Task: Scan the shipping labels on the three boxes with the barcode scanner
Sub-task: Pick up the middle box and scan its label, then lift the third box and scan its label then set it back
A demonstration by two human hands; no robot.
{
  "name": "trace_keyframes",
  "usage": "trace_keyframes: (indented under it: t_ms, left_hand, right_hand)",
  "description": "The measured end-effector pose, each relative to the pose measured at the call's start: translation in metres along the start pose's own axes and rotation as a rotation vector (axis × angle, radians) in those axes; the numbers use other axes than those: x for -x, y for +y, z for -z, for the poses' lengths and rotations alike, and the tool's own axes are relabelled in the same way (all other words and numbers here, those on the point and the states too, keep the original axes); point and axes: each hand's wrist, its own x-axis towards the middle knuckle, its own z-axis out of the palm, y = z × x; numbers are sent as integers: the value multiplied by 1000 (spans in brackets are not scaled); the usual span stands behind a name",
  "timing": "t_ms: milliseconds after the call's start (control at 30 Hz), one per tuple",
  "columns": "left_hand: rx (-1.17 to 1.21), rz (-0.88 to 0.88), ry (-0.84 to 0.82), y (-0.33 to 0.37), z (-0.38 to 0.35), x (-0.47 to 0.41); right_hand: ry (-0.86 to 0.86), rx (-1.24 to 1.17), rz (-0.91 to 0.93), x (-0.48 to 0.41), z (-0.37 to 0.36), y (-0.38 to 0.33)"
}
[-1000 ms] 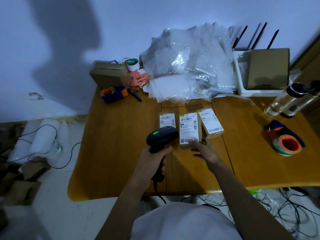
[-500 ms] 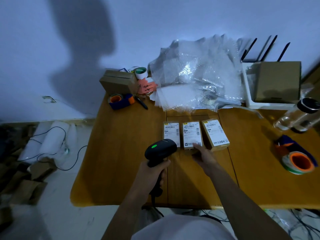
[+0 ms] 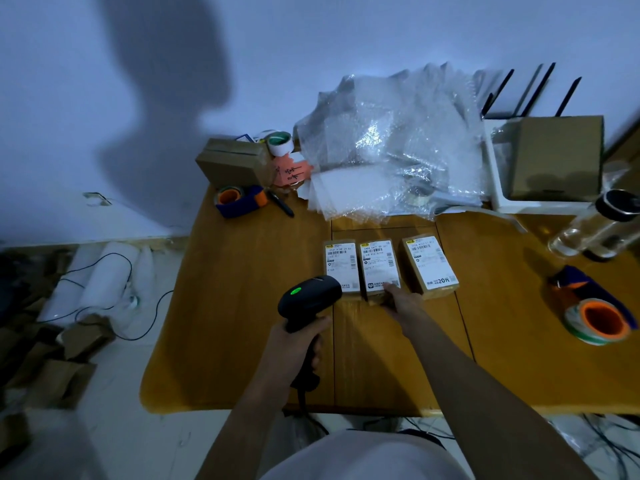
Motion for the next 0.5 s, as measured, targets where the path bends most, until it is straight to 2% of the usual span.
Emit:
trace_keyframes:
  t_ms: [167, 333, 500]
  left_hand:
    - [10, -3, 13, 6, 2, -2]
    - [1, -29, -1, 17, 2, -6]
    - [-3, -77, -28, 28, 0, -15]
  right_hand:
    - [27, 102, 33, 3, 3, 1]
    - [-103, 361, 70, 23, 18, -5]
    - [17, 429, 211, 29, 36, -19]
